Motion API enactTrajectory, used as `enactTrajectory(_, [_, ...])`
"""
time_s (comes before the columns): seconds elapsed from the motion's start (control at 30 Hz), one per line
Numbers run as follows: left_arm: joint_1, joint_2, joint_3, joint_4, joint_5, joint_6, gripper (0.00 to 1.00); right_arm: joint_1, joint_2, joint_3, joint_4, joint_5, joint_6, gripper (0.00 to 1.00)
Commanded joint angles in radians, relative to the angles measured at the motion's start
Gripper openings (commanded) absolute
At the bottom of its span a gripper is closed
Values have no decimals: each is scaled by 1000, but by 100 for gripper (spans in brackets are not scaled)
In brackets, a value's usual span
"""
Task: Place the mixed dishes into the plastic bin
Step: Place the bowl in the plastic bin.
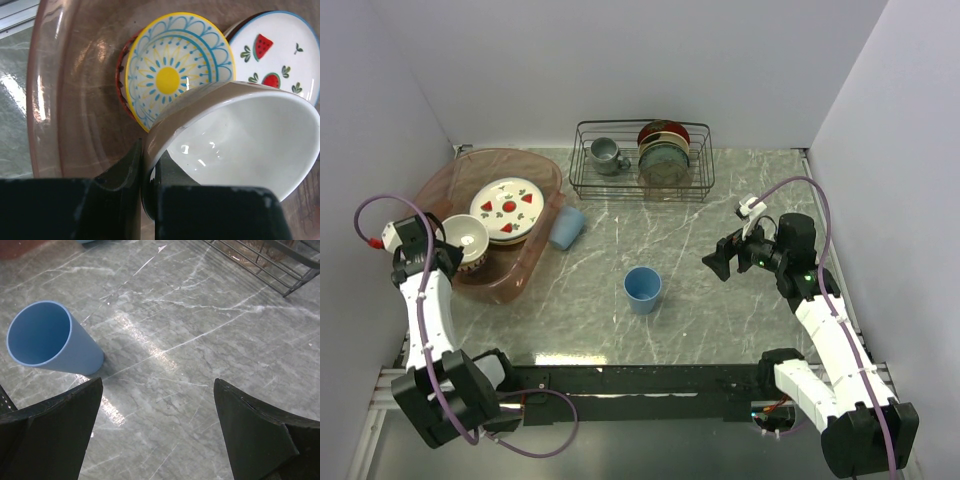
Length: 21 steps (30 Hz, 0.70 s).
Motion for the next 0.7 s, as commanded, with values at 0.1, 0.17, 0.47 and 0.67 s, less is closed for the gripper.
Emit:
enactTrajectory(0.1, [33,34,26,116,33,-12,5,-7,-4,25,3,3,-17,100])
enactTrajectory(0.17, [42,59,27,124,34,-14,6,-6,-6,25,3,1,-17,100])
enactTrajectory(0.47, [62,146,55,144,17,-18,9,-6,-12,25,2,1,-17,100])
enactTrajectory(0.67, [66,200,78,147,14,-14,14,-6,-13,27,2,1,-19,100])
